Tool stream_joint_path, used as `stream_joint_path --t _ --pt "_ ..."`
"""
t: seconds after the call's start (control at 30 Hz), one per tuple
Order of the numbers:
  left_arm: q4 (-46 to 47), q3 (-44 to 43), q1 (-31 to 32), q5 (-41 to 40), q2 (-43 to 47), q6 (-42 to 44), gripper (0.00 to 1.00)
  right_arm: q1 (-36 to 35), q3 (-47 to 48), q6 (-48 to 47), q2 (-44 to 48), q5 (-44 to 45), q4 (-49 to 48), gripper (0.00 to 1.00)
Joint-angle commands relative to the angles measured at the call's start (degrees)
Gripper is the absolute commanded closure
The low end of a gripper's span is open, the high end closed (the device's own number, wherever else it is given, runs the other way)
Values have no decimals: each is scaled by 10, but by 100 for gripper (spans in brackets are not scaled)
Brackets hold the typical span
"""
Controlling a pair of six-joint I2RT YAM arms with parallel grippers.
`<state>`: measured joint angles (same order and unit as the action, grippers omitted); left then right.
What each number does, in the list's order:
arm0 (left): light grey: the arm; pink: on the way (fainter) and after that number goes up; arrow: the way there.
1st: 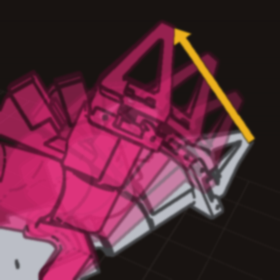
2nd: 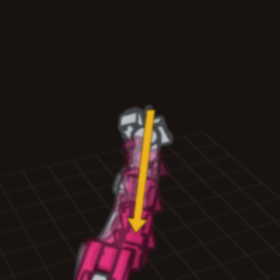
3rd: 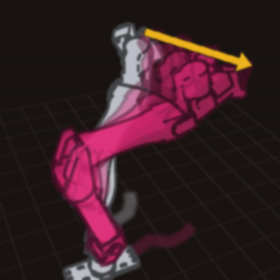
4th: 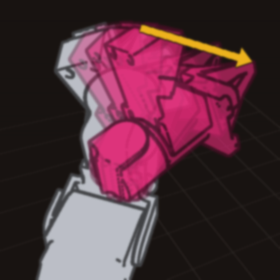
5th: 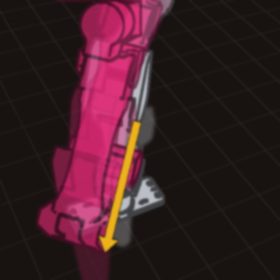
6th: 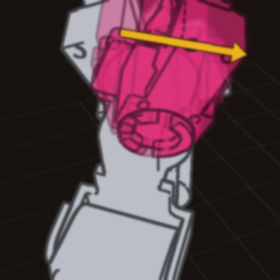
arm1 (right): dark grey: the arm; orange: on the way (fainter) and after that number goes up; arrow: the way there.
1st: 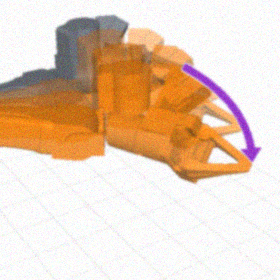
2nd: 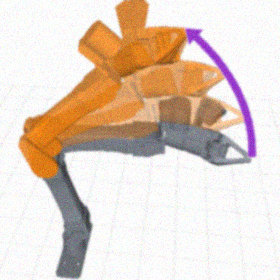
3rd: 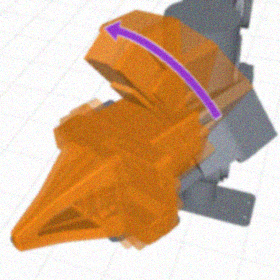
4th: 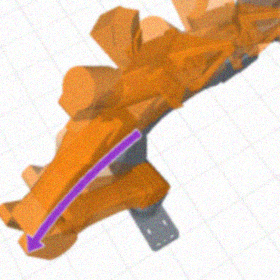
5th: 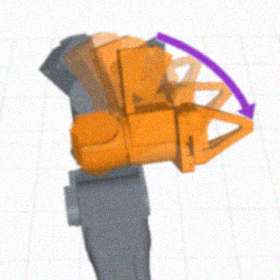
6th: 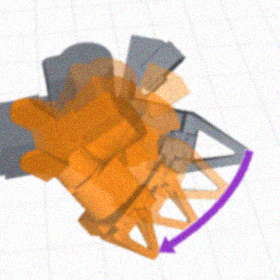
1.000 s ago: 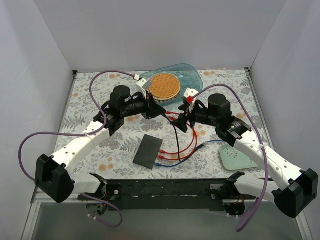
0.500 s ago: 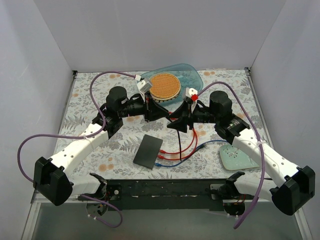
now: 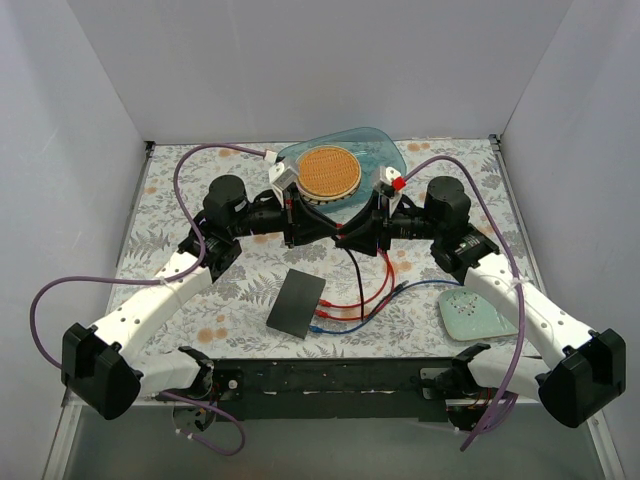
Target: Insert the plug into the switch port
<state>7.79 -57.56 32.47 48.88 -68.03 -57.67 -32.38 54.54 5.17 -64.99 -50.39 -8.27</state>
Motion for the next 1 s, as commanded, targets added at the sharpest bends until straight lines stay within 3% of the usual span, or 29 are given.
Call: stream_joint_path --t 0.0,0.2,0.97 --pt "9 7 1 12 24 11 100 18 -7 70 4 -74 -101 59" --pt "13 3 2 14 26 7 100 26 -12 125 -9 -120 -156 59" --pt "26 -15 30 6 33 3 100 26 -7 124 -35 -125 -133 64"
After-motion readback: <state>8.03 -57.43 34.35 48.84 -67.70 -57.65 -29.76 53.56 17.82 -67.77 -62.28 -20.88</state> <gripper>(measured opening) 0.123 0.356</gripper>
